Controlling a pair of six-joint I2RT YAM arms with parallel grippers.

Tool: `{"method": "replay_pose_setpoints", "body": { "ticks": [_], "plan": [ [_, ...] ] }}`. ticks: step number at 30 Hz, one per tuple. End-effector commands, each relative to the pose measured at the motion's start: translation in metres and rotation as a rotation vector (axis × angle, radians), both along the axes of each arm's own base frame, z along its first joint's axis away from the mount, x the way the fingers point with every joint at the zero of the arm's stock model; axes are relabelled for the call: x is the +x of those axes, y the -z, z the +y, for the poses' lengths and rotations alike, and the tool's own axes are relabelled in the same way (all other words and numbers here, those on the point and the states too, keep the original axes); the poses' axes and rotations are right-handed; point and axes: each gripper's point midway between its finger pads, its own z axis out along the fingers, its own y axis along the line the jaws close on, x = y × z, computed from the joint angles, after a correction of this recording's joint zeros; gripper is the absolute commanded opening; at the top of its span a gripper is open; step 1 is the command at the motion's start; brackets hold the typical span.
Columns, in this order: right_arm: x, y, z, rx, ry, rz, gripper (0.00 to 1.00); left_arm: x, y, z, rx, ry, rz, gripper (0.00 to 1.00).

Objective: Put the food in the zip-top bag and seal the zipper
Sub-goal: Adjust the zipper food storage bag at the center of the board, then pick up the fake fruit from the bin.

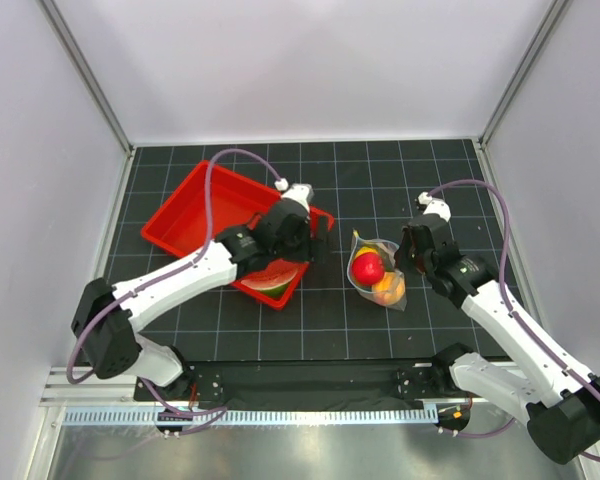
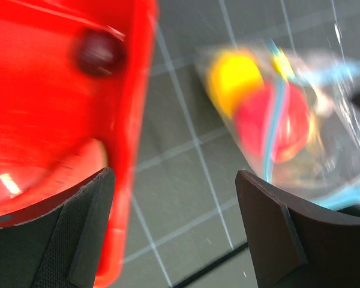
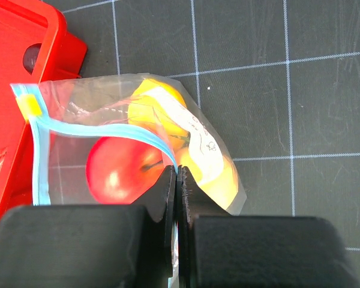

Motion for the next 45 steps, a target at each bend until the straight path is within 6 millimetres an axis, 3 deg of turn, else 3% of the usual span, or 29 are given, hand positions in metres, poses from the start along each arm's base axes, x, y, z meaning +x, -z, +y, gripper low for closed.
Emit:
{"method": "replay_pose_setpoints", "body": {
  "ticks": [1, 6, 8, 9, 10, 11, 15, 20, 25, 29, 31, 36, 37, 39, 40, 45],
  "plan": [
    [0.009, -0.012, 0.001, 0.026, 0.023, -0.058, 0.01, 0.03, -0.016, 0.036, 0.015, -0.08, -0.039, 0.85],
    [0.009, -0.015, 0.001, 0.032, 0.021, -0.065, 0.01, 0.067, 0.008, 0.055, 0.08, -0.135, 0.006, 0.8],
    [0.009, -0.015, 0.003, 0.037, 0.018, -0.067, 0.01, 0.081, 0.031, 0.058, 0.118, -0.144, 0.049, 0.8],
    [0.009, -0.017, 0.004, 0.045, 0.013, -0.07, 0.01, 0.098, 0.04, 0.051, 0.128, -0.125, 0.058, 0.82],
    [0.009, -0.017, 0.004, 0.045, 0.013, -0.07, 0.01, 0.1, 0.051, 0.051, 0.145, -0.127, 0.078, 0.82],
    [0.009, -0.016, 0.005, 0.045, 0.011, -0.065, 0.01, 0.108, 0.05, 0.047, 0.138, -0.127, 0.073, 0.84],
    [0.009, -0.017, 0.004, 0.047, 0.012, -0.065, 0.01, 0.122, 0.067, 0.03, 0.117, -0.096, 0.1, 0.93],
    [0.009, -0.019, 0.005, 0.048, 0.01, -0.069, 0.01, 0.133, 0.089, 0.018, 0.117, -0.088, 0.13, 0.95],
    [0.008, -0.018, 0.004, 0.044, 0.01, -0.065, 0.01, 0.136, 0.109, 0.014, 0.144, -0.086, 0.172, 0.86],
    [0.007, -0.02, 0.003, 0.047, 0.013, -0.073, 0.01, 0.131, 0.119, 0.013, 0.137, -0.082, 0.207, 0.58],
    [0.007, -0.021, 0.003, 0.052, 0.013, -0.076, 0.01, 0.128, 0.114, 0.013, 0.117, -0.089, 0.195, 0.48],
    [0.007, -0.023, 0.005, 0.058, 0.005, -0.081, 0.01, 0.121, 0.085, 0.019, 0.088, -0.094, 0.135, 0.38],
    [0.007, -0.023, 0.005, 0.061, 0.008, -0.082, 0.01, 0.12, 0.065, 0.02, 0.066, -0.098, 0.098, 0.37],
    [0.007, -0.023, 0.006, 0.061, 0.003, -0.08, 0.01, 0.116, 0.05, 0.027, 0.065, -0.108, 0.065, 0.37],
    [0.007, -0.023, 0.006, 0.064, 0.001, -0.08, 0.01, 0.111, 0.03, 0.028, 0.043, -0.106, 0.03, 0.37],
    [0.008, -0.024, 0.009, 0.069, -0.011, -0.081, 0.01, 0.08, -0.014, 0.02, -0.025, -0.059, -0.043, 0.36]
  ]
}}
